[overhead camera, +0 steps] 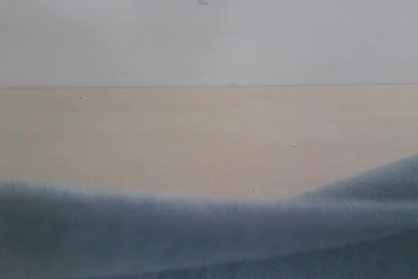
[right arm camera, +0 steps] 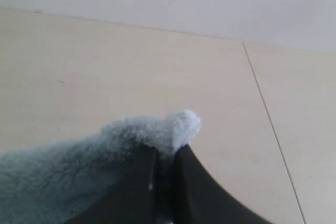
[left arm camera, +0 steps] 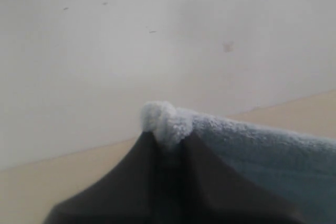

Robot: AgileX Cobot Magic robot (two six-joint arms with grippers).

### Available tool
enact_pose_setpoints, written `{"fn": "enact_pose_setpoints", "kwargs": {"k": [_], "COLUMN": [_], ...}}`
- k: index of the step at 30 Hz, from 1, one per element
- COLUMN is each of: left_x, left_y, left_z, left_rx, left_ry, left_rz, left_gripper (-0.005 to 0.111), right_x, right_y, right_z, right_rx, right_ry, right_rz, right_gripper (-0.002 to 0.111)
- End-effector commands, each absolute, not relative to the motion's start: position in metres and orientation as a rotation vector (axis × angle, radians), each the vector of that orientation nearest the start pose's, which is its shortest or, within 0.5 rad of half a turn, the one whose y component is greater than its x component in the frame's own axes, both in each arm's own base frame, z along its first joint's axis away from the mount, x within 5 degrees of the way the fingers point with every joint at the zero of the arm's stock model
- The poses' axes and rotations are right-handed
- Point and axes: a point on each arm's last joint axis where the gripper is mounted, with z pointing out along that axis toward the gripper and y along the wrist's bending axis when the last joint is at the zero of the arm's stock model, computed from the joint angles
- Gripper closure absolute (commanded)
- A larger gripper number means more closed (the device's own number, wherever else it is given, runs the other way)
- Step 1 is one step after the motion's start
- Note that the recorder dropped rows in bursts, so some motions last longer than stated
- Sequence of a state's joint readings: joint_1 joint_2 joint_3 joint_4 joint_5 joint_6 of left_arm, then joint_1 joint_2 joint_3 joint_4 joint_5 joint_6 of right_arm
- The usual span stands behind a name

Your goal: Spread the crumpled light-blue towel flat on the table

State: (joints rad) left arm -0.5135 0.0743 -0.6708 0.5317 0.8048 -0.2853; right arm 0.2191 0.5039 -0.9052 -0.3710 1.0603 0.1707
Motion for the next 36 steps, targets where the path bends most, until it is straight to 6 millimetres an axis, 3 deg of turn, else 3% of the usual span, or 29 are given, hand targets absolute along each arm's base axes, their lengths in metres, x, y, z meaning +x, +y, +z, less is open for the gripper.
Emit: {"fn": "enact_pose_setpoints", "kwargs": {"k": [1, 6, 10, 13, 15, 18, 22, 24, 26, 28, 30, 31, 32, 34, 36], "left_x": [0.033, 0.106, 0.172, 0.230, 0.262, 0.316, 0.379, 0.398, 0.408, 0.413, 0.413, 0.412, 0.411, 0.408, 0.400], "left_y": [0.029, -0.009, -0.040, -0.056, -0.051, -0.036, -0.006, 0.006, 0.010, 0.013, 0.016, 0.017, 0.018, 0.019, 0.018], "left_z": [0.352, 0.336, 0.317, 0.301, 0.297, 0.288, 0.282, 0.277, 0.269, 0.262, 0.261, 0.260, 0.259, 0.259, 0.261], "left_rx": [0.157, 0.237, 0.233, 0.231, 0.172, 0.107, 0.016, -0.025, -0.041, -0.051, -0.063, -0.073, -0.075, -0.084, -0.082], "left_ry": [1.745, 2.008, 2.070, 2.103, 2.127, 2.120, 2.048, 2.036, 2.050, 2.061, 2.074, 2.085, 2.096, 2.121, 2.141], "left_rz": [0.075, 0.220, 0.325, 0.328, 0.318, 0.220, 0.107, 0.090, 0.089, 0.090, 0.107, 0.122, 0.142, 0.186, 0.217], "left_gripper": [0.103, 0.103, 0.103, 0.103, 0.103, 0.103, 0.102, 0.093, 0.077, 0.057, 0.041, 0.039, 0.039, 0.040, 0.043], "right_x": [0.118, 0.196, 0.265, 0.314, 0.341, 0.386, 0.445, 0.465, 0.479, 0.486, 0.490, 0.491, 0.491, 0.489, 0.485], "right_y": [-0.004, 0.014, 0.029, 0.026, 0.016, -0.007, -0.028, -0.028, -0.027, -0.025, -0.025, -0.025, -0.026, -0.026, -0.025], "right_z": [0.372, 0.341, 0.320, 0.313, 0.320, 0.315, 0.299, 0.295, 0.287, 0.283, 0.283, 0.283, 0.286, 0.290, 0.292], "right_rx": [-0.171, -0.298, -0.380, -0.358, -0.320, -0.254, -0.152, -0.199, -0.203, -0.189, -0.159, -0.154, -0.138, -0.138, -0.158], "right_ry": [2.244, 2.376, 2.439, 2.477, 2.479, 2.512, 2.481, 2.442, 2.436, 2.417, 2.380, 2.369, 2.359, 2.359, 2.386], "right_rz": [-0.310, -0.361, -0.404, -0.409, -0.382, -0.282, 0.069, 0.178, 0.234, 0.267, 0.284, 0.278, 0.279, 0.276, 0.278], "right_gripper": [0.107, 0.107, 0.107, 0.107, 0.107, 0.107, 0.107, 0.104, 0.090, 0.069, 0.037, 0.025, 0.020, 0.027, 0.046]}}
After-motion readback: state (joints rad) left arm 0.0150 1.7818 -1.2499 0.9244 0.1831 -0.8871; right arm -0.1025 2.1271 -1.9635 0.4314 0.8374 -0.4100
